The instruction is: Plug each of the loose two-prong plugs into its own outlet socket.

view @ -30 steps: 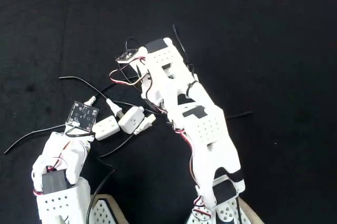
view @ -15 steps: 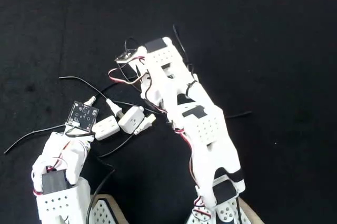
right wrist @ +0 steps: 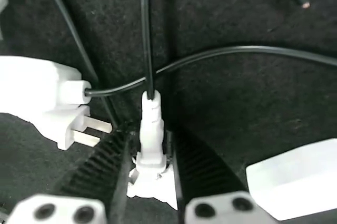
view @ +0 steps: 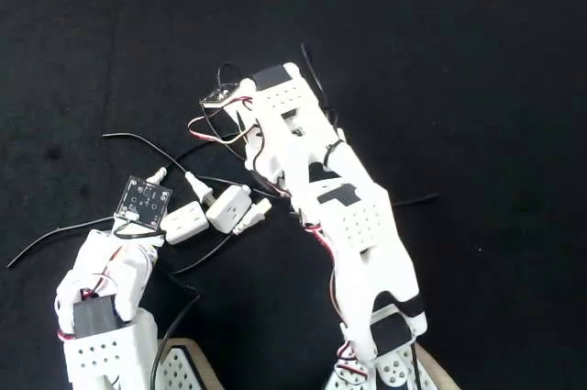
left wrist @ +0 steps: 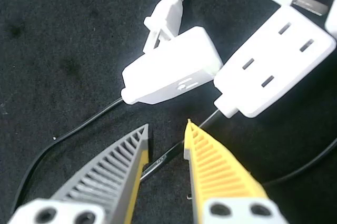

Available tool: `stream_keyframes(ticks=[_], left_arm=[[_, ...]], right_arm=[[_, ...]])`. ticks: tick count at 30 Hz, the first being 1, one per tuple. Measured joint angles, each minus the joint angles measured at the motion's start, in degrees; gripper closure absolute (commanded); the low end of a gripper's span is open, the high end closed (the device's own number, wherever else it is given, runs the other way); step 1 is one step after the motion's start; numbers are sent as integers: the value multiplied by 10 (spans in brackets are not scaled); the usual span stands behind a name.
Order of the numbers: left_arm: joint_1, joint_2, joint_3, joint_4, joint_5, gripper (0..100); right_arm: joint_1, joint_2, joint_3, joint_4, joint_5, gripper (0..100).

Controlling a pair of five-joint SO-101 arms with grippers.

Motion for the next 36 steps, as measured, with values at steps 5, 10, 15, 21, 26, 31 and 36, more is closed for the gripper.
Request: stream_keyframes(ticks=[5,10,15,21,26,31,36], left_arm=[[0,0,0,0,0,884],[0,0,0,0,-15,884],[0,0,0,0,-15,884],[0,0,0,0,-15,884],[0,0,1,0,-15,884],[0,0,1,0,-15,884],[0,0,1,0,-15,884]], right_arm=[[0,0,0,0,-1,986],[0,-8,0,0,-4,986],[4,-82,33,-6,-34,986],[3,-218,141,-78,-91,987],[-15,-354,290,-189,-111,987],[-16,-504,444,-305,-115,987],[-49,-644,575,-407,-116,987]])
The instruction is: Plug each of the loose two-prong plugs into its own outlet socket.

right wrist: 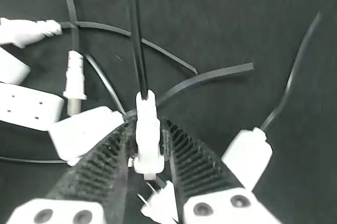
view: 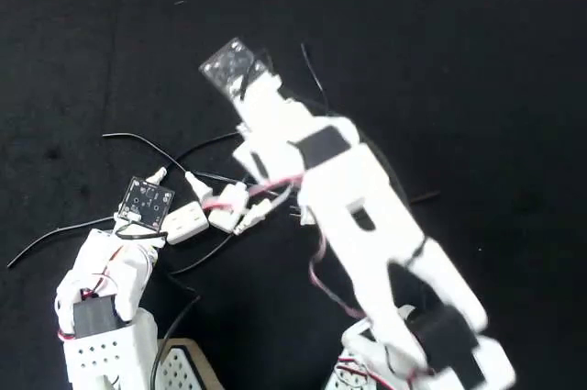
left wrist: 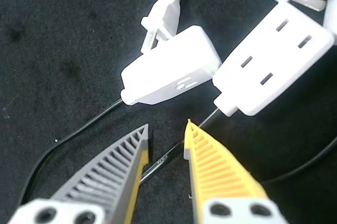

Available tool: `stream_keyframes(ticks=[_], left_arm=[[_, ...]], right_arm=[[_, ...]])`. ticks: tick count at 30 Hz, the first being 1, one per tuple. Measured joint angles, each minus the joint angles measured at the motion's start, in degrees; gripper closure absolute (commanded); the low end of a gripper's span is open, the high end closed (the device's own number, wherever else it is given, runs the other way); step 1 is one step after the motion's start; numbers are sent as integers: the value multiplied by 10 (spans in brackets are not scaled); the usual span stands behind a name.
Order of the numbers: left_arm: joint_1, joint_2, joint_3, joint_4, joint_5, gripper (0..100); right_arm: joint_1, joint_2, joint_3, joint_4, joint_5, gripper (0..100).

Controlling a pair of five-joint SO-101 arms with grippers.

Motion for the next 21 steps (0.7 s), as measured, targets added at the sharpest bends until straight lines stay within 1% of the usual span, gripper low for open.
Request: stream_keyframes(ticks=[2,4,8,13,17,21], left_arm=[[17,0,0,0,10,884],[36,0,0,0,37,884],[62,0,-18,-2,86,884],[71,0,-94,-8,176,884],[107,-3,-121,-41,236,884],[164,-1,-122,-75,265,884]], right_arm=[[-21,-42,36,-25,-5,987],[-31,-70,59,-48,-29,987],[-32,-106,88,-82,-98,987],[-32,-174,127,-87,-188,987],[-32,-265,199,-123,-207,987],[-32,-389,324,-236,-216,985]])
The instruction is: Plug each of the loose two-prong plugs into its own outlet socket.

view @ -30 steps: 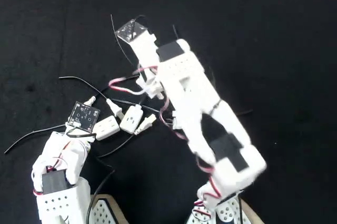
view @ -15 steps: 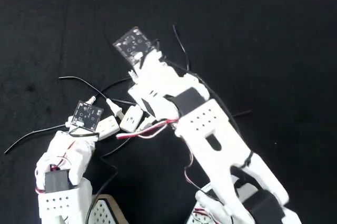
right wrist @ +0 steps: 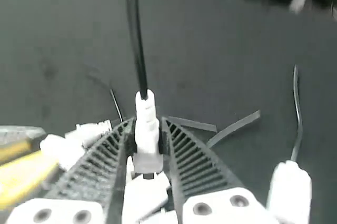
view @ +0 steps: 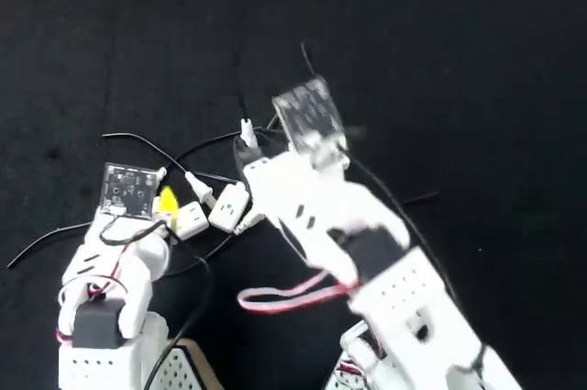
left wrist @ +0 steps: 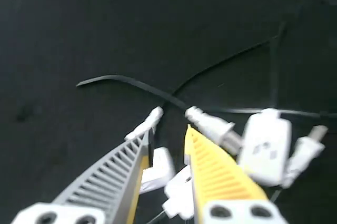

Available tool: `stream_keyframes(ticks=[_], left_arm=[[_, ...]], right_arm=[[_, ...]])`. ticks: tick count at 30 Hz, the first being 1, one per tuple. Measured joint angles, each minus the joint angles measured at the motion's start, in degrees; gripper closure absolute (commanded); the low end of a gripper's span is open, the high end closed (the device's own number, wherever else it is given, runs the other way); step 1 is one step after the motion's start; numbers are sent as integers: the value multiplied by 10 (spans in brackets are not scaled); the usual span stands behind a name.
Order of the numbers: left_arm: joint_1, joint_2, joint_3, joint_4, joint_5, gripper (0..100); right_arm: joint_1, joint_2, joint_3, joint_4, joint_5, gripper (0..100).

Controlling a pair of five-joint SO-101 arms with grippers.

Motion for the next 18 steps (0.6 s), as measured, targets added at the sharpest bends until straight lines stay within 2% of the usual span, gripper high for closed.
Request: stream_keyframes(ticks=[8,12,18], left_arm=[[90,0,0,-89,4,884],[122,0,0,-96,4,884],[143,0,0,-96,4,884]], right_arm=[[-33,-233,283,-274,-127,985],[-52,-275,332,-310,-164,986],[-80,-280,342,-311,-170,986]])
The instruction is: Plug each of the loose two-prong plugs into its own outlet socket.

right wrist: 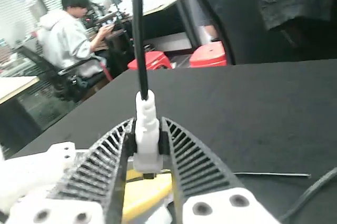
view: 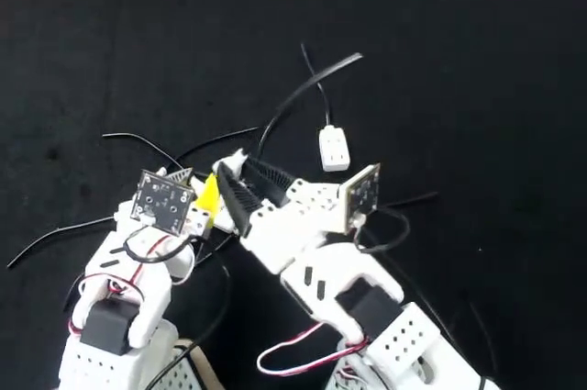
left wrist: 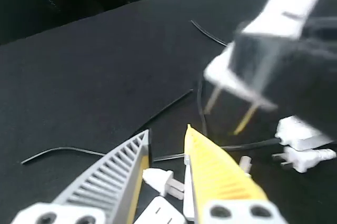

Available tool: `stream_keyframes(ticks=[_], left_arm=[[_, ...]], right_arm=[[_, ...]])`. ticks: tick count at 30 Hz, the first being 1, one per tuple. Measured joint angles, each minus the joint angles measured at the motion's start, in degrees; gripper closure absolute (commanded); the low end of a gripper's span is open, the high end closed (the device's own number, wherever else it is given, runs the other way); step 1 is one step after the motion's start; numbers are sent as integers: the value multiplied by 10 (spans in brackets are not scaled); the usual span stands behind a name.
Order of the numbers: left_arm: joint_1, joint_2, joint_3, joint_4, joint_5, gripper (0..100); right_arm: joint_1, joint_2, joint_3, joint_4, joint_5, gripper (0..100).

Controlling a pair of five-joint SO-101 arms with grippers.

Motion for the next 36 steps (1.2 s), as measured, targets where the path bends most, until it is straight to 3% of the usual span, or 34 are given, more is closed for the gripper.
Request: stream_keyframes(ticks=[10,16,22,32,36], left_arm=[[24,1,-11,1,0,886],[25,2,-10,2,1,887],[1,2,-10,-11,1,884],[-18,2,-8,-11,67,884],[-69,1,1,-10,47,884]], right_arm=[[-21,35,-5,25,-1,986],[-21,64,-65,113,-1,986],[-21,88,-112,165,-1,986],[-21,152,-199,258,-1,986],[-12,192,-234,300,-1,986]])
